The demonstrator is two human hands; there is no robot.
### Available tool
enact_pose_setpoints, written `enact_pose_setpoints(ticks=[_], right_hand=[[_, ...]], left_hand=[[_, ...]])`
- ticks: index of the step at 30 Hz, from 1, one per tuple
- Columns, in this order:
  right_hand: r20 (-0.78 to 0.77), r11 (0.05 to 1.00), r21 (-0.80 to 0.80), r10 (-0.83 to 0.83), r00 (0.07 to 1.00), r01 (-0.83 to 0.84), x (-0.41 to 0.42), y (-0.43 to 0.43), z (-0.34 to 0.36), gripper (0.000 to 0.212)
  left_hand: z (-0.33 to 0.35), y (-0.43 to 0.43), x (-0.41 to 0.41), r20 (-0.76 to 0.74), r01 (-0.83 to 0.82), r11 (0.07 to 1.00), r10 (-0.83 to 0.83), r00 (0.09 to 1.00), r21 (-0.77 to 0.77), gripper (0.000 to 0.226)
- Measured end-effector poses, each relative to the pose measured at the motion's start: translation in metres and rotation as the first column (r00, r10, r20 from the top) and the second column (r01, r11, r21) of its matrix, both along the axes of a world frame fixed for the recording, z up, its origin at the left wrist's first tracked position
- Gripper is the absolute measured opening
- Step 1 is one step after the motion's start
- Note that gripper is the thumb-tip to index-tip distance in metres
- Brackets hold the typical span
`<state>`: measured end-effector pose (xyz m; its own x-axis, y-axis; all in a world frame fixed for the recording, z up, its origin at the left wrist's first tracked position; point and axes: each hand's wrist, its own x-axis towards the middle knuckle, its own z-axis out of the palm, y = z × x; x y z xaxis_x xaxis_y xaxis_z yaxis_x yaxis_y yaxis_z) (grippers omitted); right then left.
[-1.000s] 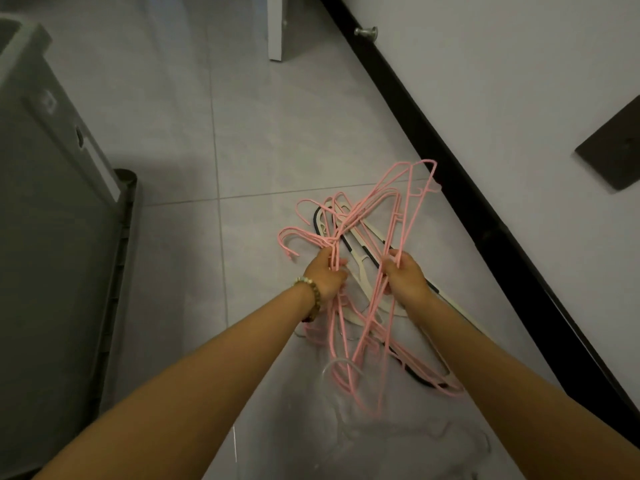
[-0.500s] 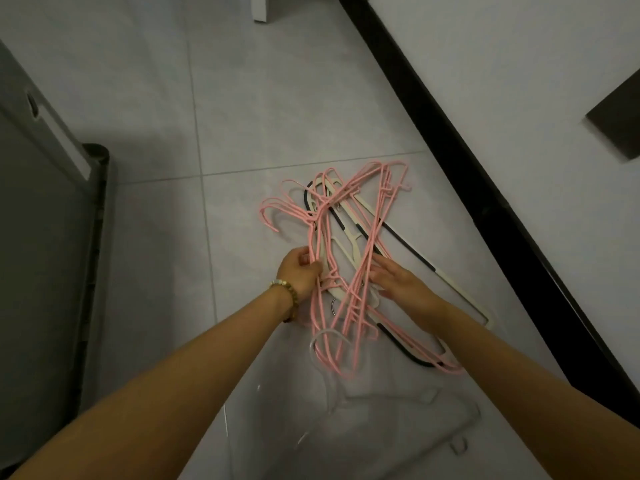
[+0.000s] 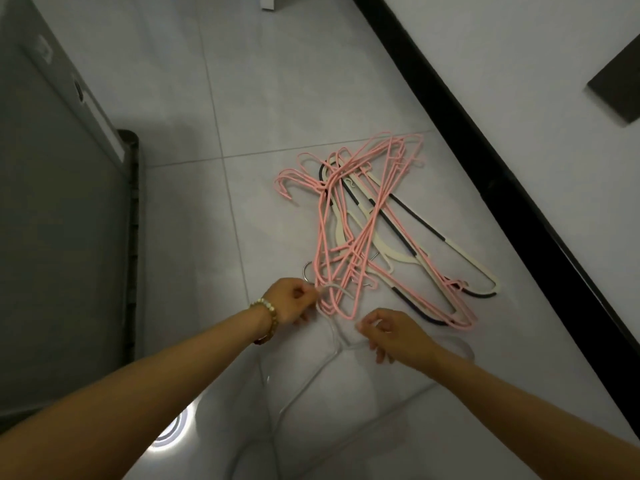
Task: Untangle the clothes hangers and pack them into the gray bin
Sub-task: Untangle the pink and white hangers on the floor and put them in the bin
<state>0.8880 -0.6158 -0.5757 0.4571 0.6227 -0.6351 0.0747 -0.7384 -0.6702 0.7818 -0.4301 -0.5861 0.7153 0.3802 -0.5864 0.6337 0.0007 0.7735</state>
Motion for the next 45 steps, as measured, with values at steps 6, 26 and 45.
enact_pose_setpoints(ticks=[6, 26, 45], right_hand=[[0.018, 0.999, 0.033, 0.022, 1.0, -0.022, -0.02, 0.016, 0.002, 0.017], [0.802, 0.843, 0.39, -0.113, 0.587, -0.371, 0.037, 0.059, 0.098, 0.033], [-0.087, 0.833, 0.108, -0.535, 0.84, 0.542, 0.096, 0.125, 0.027, 0.054]], left_hand=[[0.006, 0.0, -0.017, 0.075, -0.156, 0.969, 0.173, 0.982, -0.193, 0.022], [0.099, 0.107, 0.006, 0.378, -0.602, 0.619, 0.785, 0.49, -0.505, 0.019], [0.032, 0.045, 0.081, 0.018, -0.339, 0.935, 0.343, 0.939, -0.108, 0.074]])
